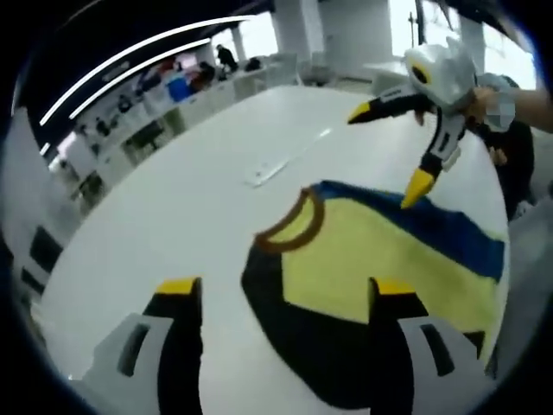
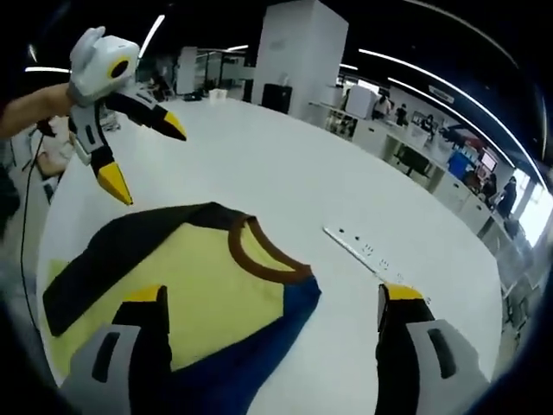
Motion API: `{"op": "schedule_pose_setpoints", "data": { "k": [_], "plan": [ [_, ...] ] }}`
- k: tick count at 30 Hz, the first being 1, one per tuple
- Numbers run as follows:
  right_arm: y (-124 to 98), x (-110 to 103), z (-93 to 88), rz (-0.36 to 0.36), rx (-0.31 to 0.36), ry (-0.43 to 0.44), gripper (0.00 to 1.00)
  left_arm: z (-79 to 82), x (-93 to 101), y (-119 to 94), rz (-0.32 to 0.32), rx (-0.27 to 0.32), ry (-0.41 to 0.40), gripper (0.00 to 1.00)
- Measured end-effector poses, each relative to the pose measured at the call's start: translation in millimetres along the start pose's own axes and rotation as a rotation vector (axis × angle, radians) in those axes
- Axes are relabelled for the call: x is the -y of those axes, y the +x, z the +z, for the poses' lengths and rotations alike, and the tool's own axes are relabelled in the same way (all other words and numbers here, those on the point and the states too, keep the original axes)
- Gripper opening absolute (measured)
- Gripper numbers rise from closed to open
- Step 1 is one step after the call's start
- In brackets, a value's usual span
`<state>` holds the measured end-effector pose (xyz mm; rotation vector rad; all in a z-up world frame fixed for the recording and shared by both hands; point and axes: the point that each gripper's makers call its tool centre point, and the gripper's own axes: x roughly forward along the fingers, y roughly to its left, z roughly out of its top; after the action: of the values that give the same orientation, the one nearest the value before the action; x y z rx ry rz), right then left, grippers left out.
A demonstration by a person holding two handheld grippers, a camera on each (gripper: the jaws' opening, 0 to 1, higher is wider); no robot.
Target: Fold the garment on the visible template until the final outline fits inside the template.
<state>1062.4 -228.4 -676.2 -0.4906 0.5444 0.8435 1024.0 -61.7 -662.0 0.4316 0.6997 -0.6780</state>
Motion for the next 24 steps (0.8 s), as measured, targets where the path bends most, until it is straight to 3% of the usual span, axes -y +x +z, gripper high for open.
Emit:
{"op": "schedule_pose_setpoints", "data": {
  "k": [7, 18, 24],
  "plan": [
    [-13, -2, -0.8, 0.004, 0.016, 0.011, 1.00, -7.6, 14.6, -15, -0.052, -0.006, -0.005, 0.85],
    [-42, -18, 6.8, 0.029, 0.061, 0.049, 1.00, -0.3, 27.5, -36, -0.090, 0.016, -0.007, 0.98],
    [-54, -34, 2.2, 0.041, 0.035, -0.012, 1.00, -4.7, 36.8, -46, -0.115, 0.028, -0.003, 0.99]
  ]
}}
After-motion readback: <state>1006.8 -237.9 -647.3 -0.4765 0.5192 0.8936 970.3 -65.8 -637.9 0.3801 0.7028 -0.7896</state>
